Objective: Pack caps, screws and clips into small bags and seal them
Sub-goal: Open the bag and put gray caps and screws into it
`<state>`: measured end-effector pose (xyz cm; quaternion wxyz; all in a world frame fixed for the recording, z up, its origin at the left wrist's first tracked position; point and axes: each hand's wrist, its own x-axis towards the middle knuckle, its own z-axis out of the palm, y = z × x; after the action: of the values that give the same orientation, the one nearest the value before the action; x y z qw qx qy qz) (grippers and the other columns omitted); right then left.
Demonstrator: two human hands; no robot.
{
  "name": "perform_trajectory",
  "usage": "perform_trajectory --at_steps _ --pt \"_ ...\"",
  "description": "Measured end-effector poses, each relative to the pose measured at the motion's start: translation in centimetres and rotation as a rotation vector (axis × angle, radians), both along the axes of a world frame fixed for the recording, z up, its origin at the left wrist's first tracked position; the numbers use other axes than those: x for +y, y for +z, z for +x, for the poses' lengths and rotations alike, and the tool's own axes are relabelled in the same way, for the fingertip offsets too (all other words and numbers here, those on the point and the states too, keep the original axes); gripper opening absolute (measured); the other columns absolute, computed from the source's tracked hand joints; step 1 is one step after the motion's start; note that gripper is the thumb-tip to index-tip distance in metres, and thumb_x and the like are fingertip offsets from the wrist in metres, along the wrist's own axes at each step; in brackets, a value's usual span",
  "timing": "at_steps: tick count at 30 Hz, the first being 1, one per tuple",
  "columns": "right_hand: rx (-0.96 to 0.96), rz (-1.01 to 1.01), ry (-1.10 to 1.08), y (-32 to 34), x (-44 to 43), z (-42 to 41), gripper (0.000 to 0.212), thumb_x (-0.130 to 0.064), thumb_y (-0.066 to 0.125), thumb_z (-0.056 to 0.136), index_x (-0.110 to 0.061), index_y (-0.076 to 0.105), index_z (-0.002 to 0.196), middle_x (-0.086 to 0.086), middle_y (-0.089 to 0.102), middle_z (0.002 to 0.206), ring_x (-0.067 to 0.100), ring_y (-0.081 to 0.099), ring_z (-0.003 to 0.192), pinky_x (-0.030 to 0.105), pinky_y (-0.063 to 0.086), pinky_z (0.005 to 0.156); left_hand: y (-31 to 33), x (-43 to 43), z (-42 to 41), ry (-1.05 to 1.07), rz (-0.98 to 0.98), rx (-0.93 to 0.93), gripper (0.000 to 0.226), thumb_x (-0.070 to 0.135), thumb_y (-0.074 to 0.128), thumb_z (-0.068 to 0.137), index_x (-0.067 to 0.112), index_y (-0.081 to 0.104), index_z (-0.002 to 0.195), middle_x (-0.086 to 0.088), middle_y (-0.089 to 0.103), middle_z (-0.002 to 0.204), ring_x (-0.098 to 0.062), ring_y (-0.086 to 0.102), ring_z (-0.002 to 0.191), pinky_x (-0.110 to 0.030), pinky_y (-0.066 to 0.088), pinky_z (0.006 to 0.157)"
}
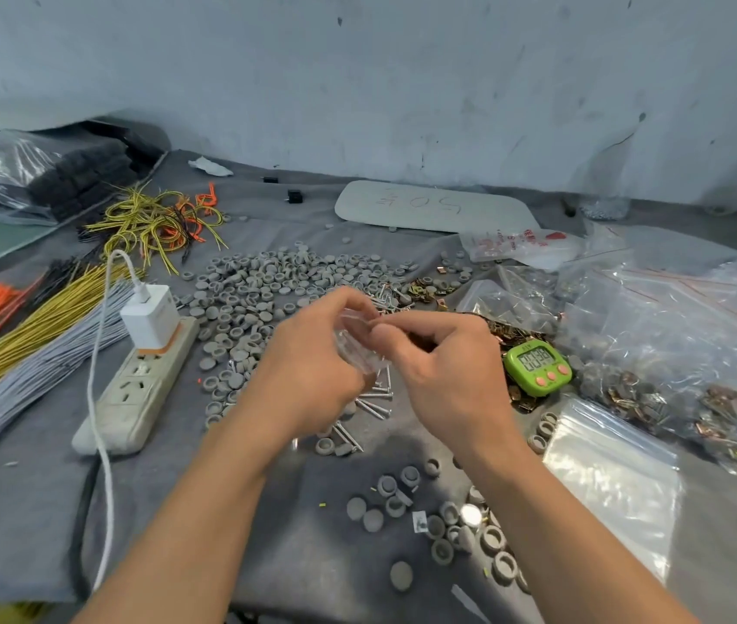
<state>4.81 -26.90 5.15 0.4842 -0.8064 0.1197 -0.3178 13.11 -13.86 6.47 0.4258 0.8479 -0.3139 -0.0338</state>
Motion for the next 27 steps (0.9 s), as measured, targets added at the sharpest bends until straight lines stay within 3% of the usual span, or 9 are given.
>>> perform_trajectory --at_steps 3,6,8,10,12,15,18,23,27 --pt "-0.058 0.159 -0.116 -0.2 -0.6 0.0 0.016 -0.026 0.075 0.093 -0.035 0.082 0.082 -0.018 0.074 0.071 -0.001 0.064 0.062 0.021 0.050 0.058 0.5 1.2 0.7 0.061 -0.190 0.182 0.052 0.001 0.088 0.074 0.035 0.063 0.103 0.009 0.076 0.094 -0.012 0.074 0.065 -0.027 0.060 0.054" --pt "0.199 0.042 -0.105 -1.0 -0.5 0.2 0.012 -0.022 0.074 0.094 -0.030 0.083 0.091 -0.020 0.073 0.074 -0.001 0.067 0.064 0.019 0.055 0.058 1.0 1.9 1.6 0.143 -0.465 0.392 0.050 -0.013 0.081 0.073 0.020 0.066 0.109 0.000 0.077 0.096 -0.008 0.075 0.075 -0.016 0.056 0.059" --pt "0.412 -0.087 0.006 -1.8 0.4 0.4 0.015 -0.017 0.072 0.095 -0.029 0.081 0.101 -0.019 0.070 0.084 -0.001 0.065 0.059 0.010 0.049 0.052 1.3 2.3 2.1 0.141 -0.624 0.515 0.048 -0.017 0.075 0.076 0.014 0.065 0.111 -0.004 0.078 0.097 -0.010 0.075 0.081 -0.016 0.055 0.064" --pt "0.544 -0.249 0.063 -2.4 1.4 0.6 0.017 -0.019 0.071 0.095 -0.030 0.078 0.107 -0.012 0.072 0.101 0.001 0.067 0.074 0.013 0.051 0.064 1.5 2.6 2.5 0.093 -0.736 0.632 0.042 -0.016 0.069 0.081 0.012 0.064 0.112 -0.002 0.079 0.095 -0.012 0.074 0.088 -0.020 0.055 0.074" --pt "0.594 -0.352 0.065 -3.0 2.1 0.8 0.017 -0.019 0.070 0.093 -0.027 0.076 0.107 -0.003 0.074 0.108 0.018 0.070 0.092 0.032 0.058 0.082 1.6 2.9 2.6 0.026 -0.823 0.739 0.039 -0.010 0.067 0.080 0.009 0.065 0.114 0.000 0.078 0.092 -0.011 0.073 0.090 -0.021 0.055 0.082" --pt "0.589 -0.397 0.027 -3.4 2.5 1.1 0.016 -0.018 0.069 0.091 -0.028 0.075 0.102 -0.005 0.072 0.098 0.021 0.067 0.092 0.038 0.057 0.083 1.9 3.0 2.4 -0.046 -0.930 0.884 0.050 0.002 0.068 0.073 0.002 0.064 0.123 0.000 0.077 0.091 -0.009 0.074 0.089 -0.027 0.052 0.097" --pt "0.557 -0.399 0.002 -3.8 2.0 1.2 0.012 -0.020 0.068 0.092 -0.028 0.076 0.094 -0.010 0.072 0.084 0.015 0.067 0.079 0.036 0.058 0.076 2.1 3.2 2.3 -0.059 -1.010 0.971 0.038 0.001 0.068 0.072 0.004 0.069 0.110 -0.005 0.075 0.090 -0.014 0.074 0.086 -0.038 0.048 0.108" --pt "0.373 -0.129 -0.053 -2.5 0.1 1.1 0.010 -0.032 0.069 0.097 -0.033 0.079 0.100 -0.025 0.068 0.080 -0.004 0.064 0.072 0.018 0.051 0.067 1.7 3.4 2.6 -0.108 -1.042 1.044 0.033 0.003 0.068 0.080 0.008 0.067 0.113 -0.007 0.072 0.094 -0.018 0.071 0.088 -0.040 0.055 0.095" --pt "0.168 0.045 -0.079 -0.7 -1.0 0.7 0.007 -0.032 0.074 0.094 -0.033 0.081 0.097 -0.028 0.073 0.081 -0.006 0.068 0.076 0.019 0.054 0.069 1.4 3.4 2.6 -0.238 -1.081 1.187 0.018 0.007 0.067 0.086 0.009 0.069 0.104 -0.006 0.069 0.093 -0.019 0.068 0.089 -0.044 0.033 0.121"
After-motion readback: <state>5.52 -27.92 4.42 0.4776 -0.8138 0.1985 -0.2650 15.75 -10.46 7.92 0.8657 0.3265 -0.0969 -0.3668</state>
